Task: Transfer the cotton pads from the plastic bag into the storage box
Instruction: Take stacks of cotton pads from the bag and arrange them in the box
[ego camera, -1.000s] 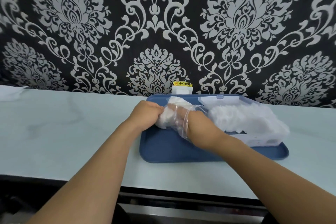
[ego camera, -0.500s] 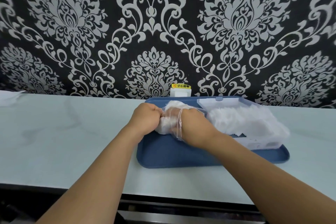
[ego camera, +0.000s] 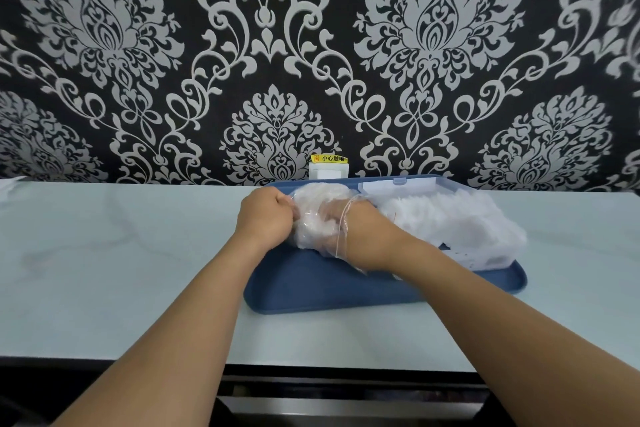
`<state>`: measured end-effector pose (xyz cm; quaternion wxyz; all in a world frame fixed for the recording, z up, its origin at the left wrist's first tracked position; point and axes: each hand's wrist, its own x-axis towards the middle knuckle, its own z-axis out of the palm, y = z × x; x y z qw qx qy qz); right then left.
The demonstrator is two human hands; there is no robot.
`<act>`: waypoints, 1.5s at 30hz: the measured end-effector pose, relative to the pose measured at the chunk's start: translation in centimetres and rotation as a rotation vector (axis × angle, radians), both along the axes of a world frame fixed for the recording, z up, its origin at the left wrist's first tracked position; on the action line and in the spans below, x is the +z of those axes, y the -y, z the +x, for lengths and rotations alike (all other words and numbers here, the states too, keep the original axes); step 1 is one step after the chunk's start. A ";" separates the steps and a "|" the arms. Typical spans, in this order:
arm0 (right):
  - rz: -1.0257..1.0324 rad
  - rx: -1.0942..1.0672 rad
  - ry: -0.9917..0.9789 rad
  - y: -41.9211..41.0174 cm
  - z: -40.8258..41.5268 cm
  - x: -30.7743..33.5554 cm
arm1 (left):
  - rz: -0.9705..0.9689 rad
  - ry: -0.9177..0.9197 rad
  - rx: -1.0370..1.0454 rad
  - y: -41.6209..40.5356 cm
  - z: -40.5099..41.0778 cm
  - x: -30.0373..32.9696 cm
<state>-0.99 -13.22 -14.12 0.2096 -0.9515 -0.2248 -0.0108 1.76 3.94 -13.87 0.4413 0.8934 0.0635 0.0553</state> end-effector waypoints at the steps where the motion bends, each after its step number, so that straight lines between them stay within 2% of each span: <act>1: 0.052 0.014 -0.001 0.1 -0.2 0.1 | 0.010 -0.003 0.017 -0.1 -0.1 0.1; 3: 0.297 -0.007 -0.058 0.1 -0.6 0.7 | 0.017 -0.003 0.048 -0.2 -0.1 0.0; 5: 0.344 -0.028 0.018 0.6 -0.8 1.4 | -0.009 -0.005 0.073 -0.4 0.0 -0.2; 7: 0.388 -0.040 0.007 1.4 -1.6 2.4 | -0.018 -0.002 0.107 -0.7 0.2 -0.1; 9: 0.446 -0.006 -0.056 2.4 -2.5 3.2 | -0.042 0.012 0.138 -1.0 0.4 -0.1; 14: 0.798 0.038 -0.304 6.8 -4.8 6.2 | -0.059 0.005 0.097 -1.1 0.0 0.0; 15: 0.855 0.036 -0.332 7.8 -4.9 6.5 | -0.018 0.067 0.131 -0.9 -0.3 0.5; 17: 1.039 0.031 -0.416 9.1 -4.8 6.7 | -0.012 0.337 0.239 -0.2 -1.3 2.3; 19: 1.259 0.053 -0.529 9.6 -4.8 6.8 | -0.195 0.609 0.206 1.6 -3.6 5.1; 20: 1.371 0.075 -0.591 9.6 -4.9 6.7 | -0.307 0.653 0.110 2.9 -5.0 6.3; 21: 1.461 0.092 -0.647 9.6 -5.1 6.8 | -0.404 0.626 -0.011 4.6 -6.3 7.1; 23: 1.552 0.130 -0.736 9.1 -5.3 6.9 | -0.558 0.428 -0.201 7.3 -8.5 7.5; 26: 1.573 0.185 -0.764 8.6 -5.4 6.8 | -0.800 0.098 -0.324 9.8 -9.6 7.4; 28: 1.526 0.144 -0.713 8.7 -5.2 6.6 | -0.907 -0.033 -0.354 10.2 -9.2 7.4; 34: 1.239 -0.149 -0.383 9.5 -4.7 5.7 | -1.228 -0.360 -0.400 10.5 -8.4 7.0; 36: 1.191 -0.203 -0.349 9.3 -5.0 5.8 | -1.346 -0.444 -0.407 10.8 -8.3 7.1; 39: 1.228 -0.207 -0.379 9.5 -5.1 5.9 | -1.492 -0.531 -0.416 10.8 -8.0 6.9; 42: 1.270 -0.139 -0.510 9.6 -5.3 6.0 | -1.481 -0.585 -0.467 10.7 -7.9 6.9; 45: 1.155 -0.071 -0.611 9.0 -5.7 6.0 | -1.452 -0.574 -0.456 11.0 -8.1 6.8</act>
